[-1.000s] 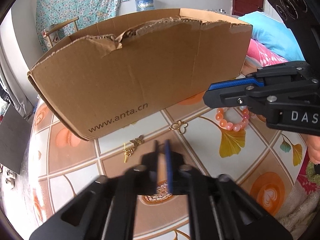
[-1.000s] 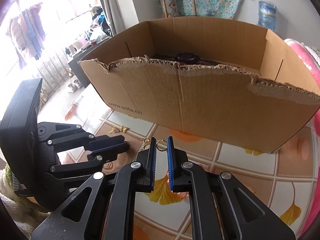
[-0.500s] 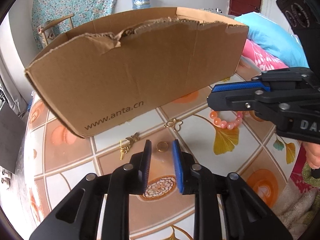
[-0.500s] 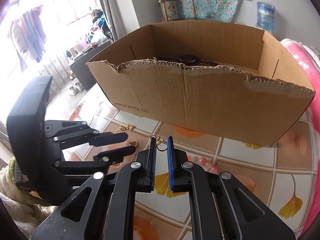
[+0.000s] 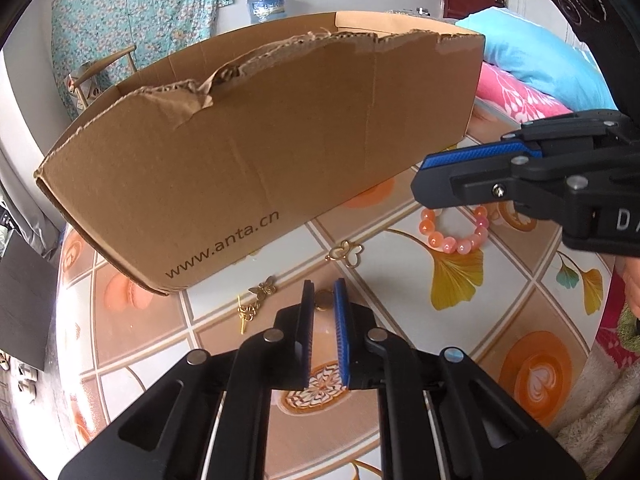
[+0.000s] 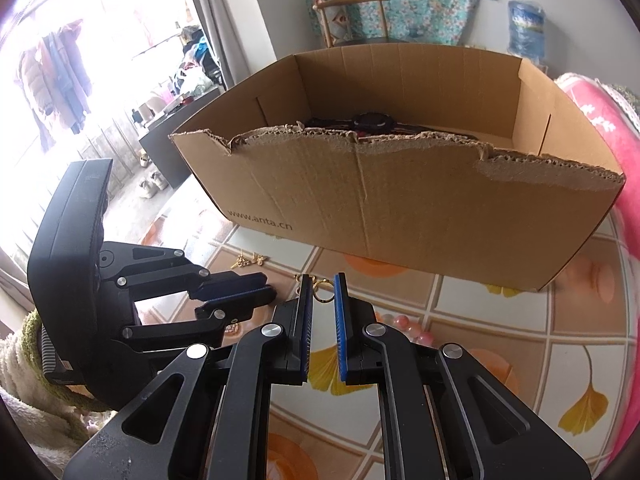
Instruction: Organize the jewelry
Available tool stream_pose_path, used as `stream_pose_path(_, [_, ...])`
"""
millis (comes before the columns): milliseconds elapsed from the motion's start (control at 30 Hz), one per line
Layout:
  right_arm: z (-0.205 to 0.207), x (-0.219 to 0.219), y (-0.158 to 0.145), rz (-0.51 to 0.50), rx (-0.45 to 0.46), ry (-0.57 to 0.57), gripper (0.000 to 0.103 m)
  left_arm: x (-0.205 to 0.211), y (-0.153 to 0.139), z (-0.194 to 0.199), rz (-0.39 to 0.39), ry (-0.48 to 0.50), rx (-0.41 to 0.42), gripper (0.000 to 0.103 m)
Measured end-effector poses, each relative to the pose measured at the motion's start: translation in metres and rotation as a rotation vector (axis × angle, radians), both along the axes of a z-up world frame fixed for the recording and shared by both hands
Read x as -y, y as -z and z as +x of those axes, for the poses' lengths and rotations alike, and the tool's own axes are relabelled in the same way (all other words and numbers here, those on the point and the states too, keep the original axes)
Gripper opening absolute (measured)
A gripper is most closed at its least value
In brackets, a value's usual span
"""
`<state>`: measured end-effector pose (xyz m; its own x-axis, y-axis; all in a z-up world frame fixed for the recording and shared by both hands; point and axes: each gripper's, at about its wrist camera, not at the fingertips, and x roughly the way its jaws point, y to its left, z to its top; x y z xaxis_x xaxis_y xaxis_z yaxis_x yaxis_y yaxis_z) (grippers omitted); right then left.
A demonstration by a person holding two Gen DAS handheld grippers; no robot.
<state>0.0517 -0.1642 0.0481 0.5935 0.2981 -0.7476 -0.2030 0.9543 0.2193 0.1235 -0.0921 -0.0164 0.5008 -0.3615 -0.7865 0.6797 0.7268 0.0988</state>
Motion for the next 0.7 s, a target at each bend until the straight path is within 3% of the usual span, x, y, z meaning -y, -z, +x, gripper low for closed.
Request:
stream_pose_path(433, [-0.012,0.004,-0.007,0.002,0.021,0.012,0.009,-0.012,-0.023,-0.013,-0.022,-0.015,0.047,0.008])
stream_pose_path(567, [-0.017,0.003,-0.026,0.026,0.05,-0.004,0.009,-0.019,-0.054,-0.023,-0.073,-0.014,0.091,0.008])
stream_pose_path(700, [-0.019,0.005,-0.063,0.05,0.13,-0.035,0.009,-0.028,-0.11,-0.027,-0.196,0.01,0.162,0.008])
